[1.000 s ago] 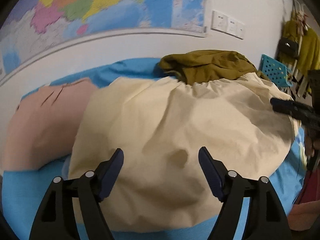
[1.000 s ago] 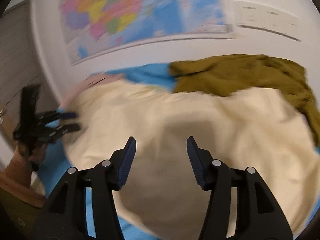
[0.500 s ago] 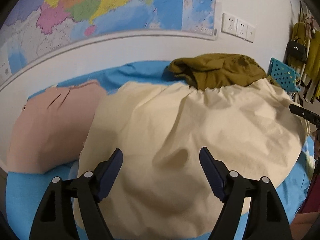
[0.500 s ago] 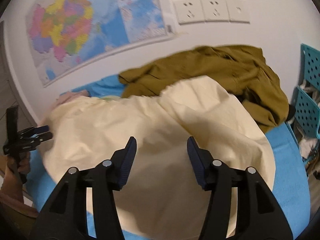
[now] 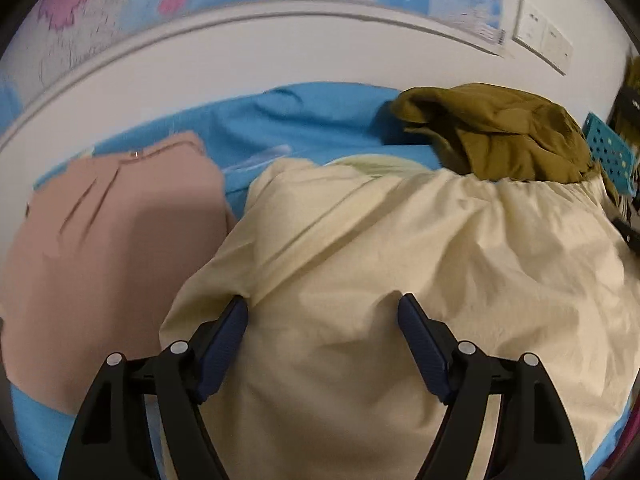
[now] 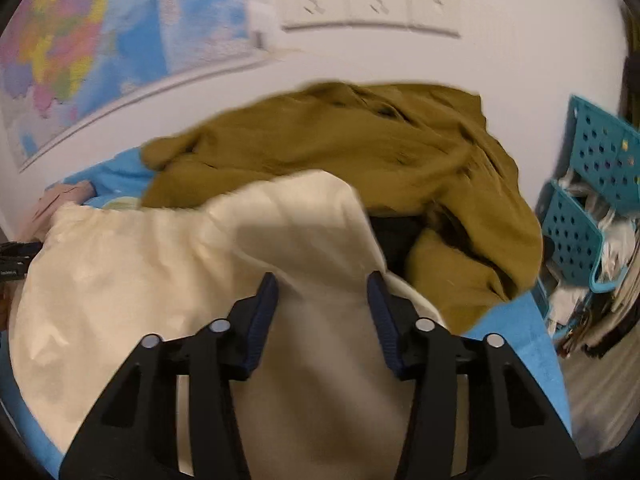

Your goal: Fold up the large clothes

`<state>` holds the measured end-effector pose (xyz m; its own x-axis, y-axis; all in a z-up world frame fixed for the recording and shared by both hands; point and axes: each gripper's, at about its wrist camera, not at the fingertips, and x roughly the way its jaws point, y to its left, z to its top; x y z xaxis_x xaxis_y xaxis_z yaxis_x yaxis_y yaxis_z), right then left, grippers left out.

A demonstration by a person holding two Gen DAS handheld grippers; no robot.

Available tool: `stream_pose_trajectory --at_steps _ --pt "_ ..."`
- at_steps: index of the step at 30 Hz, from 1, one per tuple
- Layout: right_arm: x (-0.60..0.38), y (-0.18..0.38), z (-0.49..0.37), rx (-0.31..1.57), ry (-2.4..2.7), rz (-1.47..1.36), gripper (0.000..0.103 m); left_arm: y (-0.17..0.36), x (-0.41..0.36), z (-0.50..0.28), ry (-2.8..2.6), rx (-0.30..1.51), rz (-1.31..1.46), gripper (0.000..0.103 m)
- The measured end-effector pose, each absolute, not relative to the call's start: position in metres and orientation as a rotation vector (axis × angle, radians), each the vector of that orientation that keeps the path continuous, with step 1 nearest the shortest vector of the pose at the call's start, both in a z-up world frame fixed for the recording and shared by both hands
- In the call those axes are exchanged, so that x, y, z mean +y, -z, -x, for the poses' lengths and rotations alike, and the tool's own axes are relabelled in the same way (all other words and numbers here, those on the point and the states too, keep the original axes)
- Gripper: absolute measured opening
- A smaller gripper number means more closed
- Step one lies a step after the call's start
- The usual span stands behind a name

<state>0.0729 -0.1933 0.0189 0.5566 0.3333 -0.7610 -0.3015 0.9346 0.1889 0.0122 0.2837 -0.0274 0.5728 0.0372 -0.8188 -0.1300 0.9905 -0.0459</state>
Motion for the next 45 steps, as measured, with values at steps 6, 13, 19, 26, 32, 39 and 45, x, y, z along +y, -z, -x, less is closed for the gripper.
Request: stream_pose_trajectory --at_steps 6,13,19,26,32,39,45 --pt "-0.227 -0.054 -0.027 0.808 -0.472 -0.159 0.054 0.008 0.269 0.021 -0.103 0.865 0.051 0.075" --pt "-0.254 -0.038 0.017 0.863 -0.439 -0.094 0.048 0.004 0.269 0.065 -0.048 0.824 0.020 0.075" --pt "-0.266 -0.027 0.016 0.879 -0.308 -0.132 0.054 0.019 0.288 0.066 -0.102 0.852 0.097 0.075" --pt "-0.208 -0.097 0.053 0.651 -0.496 -0.037 0.059 -0.004 0.269 0.096 -0.168 0.770 0.001 0.075" --pt "-0.114 -0.093 0.073 0.684 -0.826 0.092 0.065 -0.007 0.255 0.112 -0.184 0.750 -0.032 0.076" --pt "-0.016 -0.068 0.107 0.713 -1.037 0.346 0.069 -0.006 0.254 0.127 -0.189 0.753 -0.010 0.079" --pt "0.040 -0.054 0.138 0.644 -1.122 0.589 0.078 -0.003 0.264 0.141 -0.199 0.761 0.040 0.081"
